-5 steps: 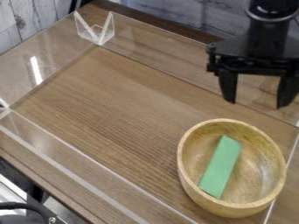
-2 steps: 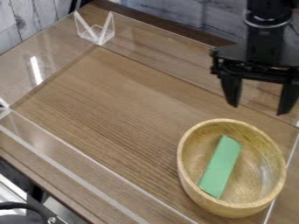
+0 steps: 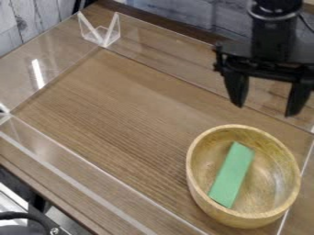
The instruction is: Put green object into wooden bowl
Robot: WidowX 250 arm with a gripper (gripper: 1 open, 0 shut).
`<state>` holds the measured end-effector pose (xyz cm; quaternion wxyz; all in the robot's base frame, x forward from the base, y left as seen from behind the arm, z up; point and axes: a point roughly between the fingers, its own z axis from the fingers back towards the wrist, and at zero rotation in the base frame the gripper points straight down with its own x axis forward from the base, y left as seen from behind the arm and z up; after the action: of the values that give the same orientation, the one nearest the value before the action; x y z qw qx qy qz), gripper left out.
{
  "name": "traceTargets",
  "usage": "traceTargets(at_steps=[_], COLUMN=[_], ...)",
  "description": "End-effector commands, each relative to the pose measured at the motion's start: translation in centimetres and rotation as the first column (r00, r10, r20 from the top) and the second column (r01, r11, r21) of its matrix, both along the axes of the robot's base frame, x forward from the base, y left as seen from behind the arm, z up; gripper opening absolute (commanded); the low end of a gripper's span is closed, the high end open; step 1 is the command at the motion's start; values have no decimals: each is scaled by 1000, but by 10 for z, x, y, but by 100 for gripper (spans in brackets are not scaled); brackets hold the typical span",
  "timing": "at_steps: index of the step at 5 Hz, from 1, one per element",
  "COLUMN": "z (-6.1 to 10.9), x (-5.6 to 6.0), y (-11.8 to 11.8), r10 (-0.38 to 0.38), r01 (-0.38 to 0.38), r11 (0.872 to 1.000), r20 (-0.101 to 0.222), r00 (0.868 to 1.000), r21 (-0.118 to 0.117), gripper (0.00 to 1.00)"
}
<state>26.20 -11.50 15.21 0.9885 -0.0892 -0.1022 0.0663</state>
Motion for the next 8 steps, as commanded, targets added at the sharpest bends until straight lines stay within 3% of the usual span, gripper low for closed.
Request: traceTargets(at_steps=[1,2,3,4,5,6,7,8], z=[3,-7,-8,-2,8,8,13,20], x=[2,4,4,3,7,11,12,14], y=[2,-1,3,9,-6,-8,12,56], r10=[99,170,194,212,228,217,227,264], r01=[-99,-170,-194,-213,-227,-218,-228,-266], r11=[995,985,981,977,974,976,974,964], r20=[38,34,31,27,19,23,30,56], r00=[994,985,981,977,974,976,973,963], r21=[-2,4,8,4,-8,6,17,30], gripper=[100,100,100,100,100,100,100,100])
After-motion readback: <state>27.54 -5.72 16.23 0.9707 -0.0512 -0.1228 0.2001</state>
